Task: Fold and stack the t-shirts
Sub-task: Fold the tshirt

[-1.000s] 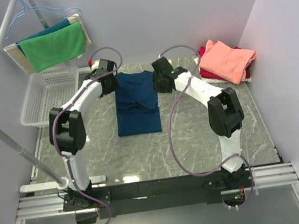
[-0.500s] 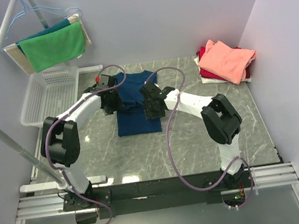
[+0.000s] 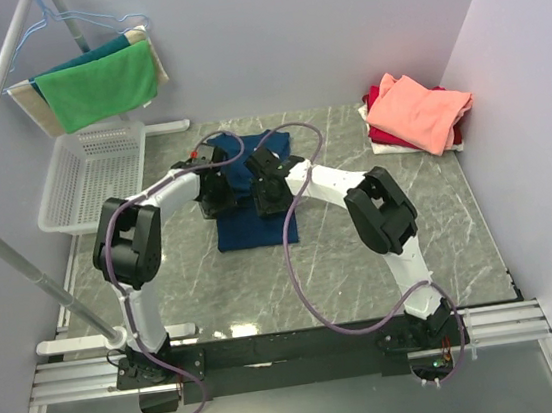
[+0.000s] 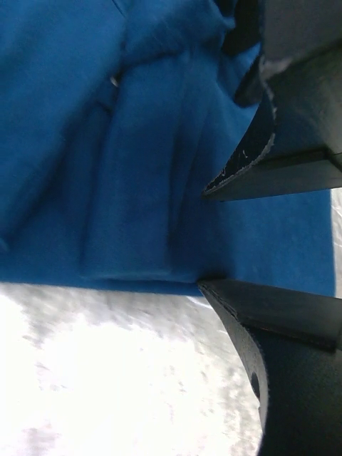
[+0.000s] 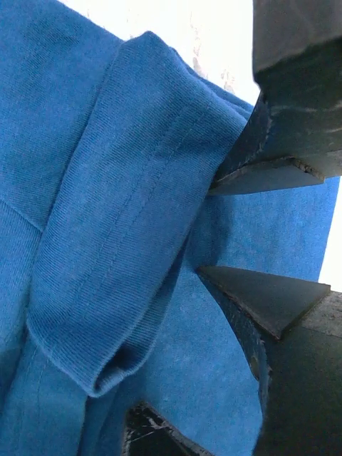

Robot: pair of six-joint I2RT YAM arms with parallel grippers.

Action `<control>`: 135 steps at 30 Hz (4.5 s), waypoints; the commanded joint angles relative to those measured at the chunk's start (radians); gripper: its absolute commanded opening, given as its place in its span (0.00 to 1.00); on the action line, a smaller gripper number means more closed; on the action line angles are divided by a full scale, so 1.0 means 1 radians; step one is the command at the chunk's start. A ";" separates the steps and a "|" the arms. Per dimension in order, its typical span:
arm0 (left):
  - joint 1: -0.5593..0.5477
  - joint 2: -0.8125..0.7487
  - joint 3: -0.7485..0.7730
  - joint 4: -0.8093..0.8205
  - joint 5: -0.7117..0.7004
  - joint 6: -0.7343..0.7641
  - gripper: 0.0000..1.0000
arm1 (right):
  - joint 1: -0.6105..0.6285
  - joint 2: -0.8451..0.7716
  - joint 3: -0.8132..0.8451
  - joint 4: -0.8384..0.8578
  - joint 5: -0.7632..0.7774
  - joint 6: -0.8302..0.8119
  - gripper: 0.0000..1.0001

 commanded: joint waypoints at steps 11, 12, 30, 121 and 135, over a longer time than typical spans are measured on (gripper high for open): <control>-0.001 0.169 0.341 -0.065 -0.077 0.015 0.57 | -0.086 0.057 0.201 -0.032 0.086 -0.040 0.50; -0.001 0.194 0.362 -0.075 -0.110 0.010 0.57 | -0.090 0.066 0.222 -0.039 0.092 -0.040 0.49; 0.031 0.033 0.331 -0.130 -0.273 -0.048 0.63 | -0.175 0.105 0.421 -0.062 0.108 -0.046 0.45; 0.079 -0.567 -0.750 0.335 0.101 -0.198 0.59 | -0.110 -0.458 -0.686 0.414 -0.348 0.078 0.59; 0.079 -0.613 -0.739 0.244 -0.014 -0.244 0.58 | -0.074 -0.389 -0.689 0.449 -0.385 0.106 0.58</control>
